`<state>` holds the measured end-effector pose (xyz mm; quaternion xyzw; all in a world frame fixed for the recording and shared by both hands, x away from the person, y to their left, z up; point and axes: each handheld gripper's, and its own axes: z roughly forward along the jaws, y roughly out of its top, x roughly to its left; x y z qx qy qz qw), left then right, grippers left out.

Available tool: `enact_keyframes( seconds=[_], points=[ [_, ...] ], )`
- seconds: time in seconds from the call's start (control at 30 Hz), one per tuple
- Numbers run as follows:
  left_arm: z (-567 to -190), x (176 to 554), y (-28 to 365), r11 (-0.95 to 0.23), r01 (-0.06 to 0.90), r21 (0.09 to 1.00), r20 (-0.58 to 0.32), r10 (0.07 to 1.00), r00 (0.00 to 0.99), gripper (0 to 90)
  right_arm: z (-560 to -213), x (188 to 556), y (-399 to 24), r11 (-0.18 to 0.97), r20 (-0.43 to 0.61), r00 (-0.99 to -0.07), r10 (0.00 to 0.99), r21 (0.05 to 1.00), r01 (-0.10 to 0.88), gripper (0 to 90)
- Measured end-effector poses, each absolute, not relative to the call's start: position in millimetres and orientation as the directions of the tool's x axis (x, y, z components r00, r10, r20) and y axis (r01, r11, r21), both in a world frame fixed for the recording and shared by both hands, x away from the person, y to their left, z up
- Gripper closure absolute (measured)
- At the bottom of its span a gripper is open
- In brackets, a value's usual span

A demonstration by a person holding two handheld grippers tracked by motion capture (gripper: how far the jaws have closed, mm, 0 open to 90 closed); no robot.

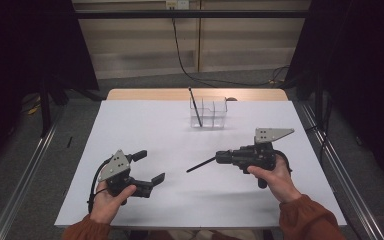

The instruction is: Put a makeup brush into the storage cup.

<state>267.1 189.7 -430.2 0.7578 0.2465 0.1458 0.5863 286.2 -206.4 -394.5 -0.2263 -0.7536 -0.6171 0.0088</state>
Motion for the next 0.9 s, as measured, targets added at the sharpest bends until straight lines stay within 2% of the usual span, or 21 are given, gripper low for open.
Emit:
enact_keyframes(
  seconds=[0.9],
  points=[
    [-441.8,252.7,218.0,-0.226,0.21,0.951,-0.036,0.594,0.804,3.0,-369.6,320.1,-220.8,0.187,0.268,-0.854,0.447,0.905,0.382,83.5]
  ],
)
